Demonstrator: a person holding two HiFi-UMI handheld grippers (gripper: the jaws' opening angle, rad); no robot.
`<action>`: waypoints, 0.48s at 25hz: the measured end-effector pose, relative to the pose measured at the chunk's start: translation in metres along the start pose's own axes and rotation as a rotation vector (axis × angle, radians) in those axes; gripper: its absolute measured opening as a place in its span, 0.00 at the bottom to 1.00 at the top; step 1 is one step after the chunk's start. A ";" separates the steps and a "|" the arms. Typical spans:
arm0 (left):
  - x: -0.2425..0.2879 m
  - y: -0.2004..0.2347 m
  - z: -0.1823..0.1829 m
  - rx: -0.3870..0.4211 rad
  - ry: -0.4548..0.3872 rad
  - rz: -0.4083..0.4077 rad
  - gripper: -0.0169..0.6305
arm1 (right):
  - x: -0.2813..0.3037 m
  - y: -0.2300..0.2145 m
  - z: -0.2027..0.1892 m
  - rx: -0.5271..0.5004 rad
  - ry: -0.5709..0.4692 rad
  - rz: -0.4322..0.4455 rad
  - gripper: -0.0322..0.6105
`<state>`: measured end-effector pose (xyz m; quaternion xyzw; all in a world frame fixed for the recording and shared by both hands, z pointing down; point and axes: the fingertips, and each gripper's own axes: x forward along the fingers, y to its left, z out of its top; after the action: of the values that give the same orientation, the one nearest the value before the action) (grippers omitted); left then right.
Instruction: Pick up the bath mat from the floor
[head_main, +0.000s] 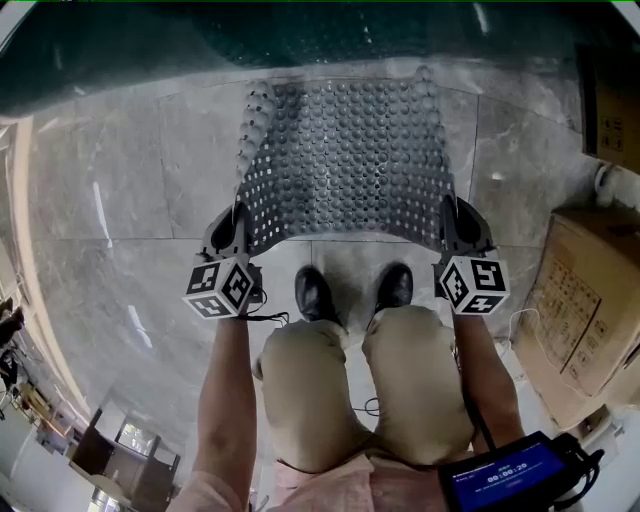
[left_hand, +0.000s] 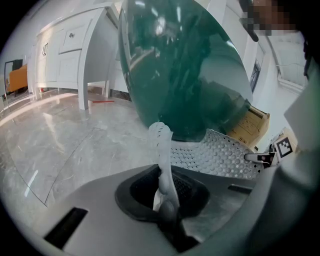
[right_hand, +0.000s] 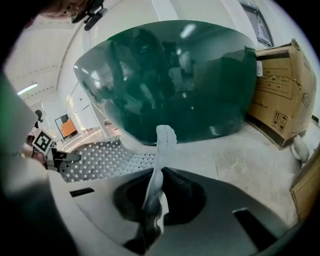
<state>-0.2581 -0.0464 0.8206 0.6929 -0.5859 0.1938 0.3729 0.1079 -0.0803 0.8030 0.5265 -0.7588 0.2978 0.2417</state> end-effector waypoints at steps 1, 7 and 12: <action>0.001 -0.001 0.000 -0.004 0.002 -0.002 0.08 | 0.001 0.003 0.001 0.001 0.001 0.006 0.09; 0.000 -0.015 0.002 -0.007 0.003 -0.027 0.08 | 0.001 0.016 0.004 0.003 -0.002 0.039 0.09; -0.007 -0.025 0.010 0.003 0.007 -0.045 0.08 | -0.004 0.026 0.011 0.003 -0.005 0.057 0.09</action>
<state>-0.2378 -0.0482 0.8024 0.7059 -0.5686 0.1886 0.3780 0.0845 -0.0786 0.7877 0.5057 -0.7736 0.3047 0.2304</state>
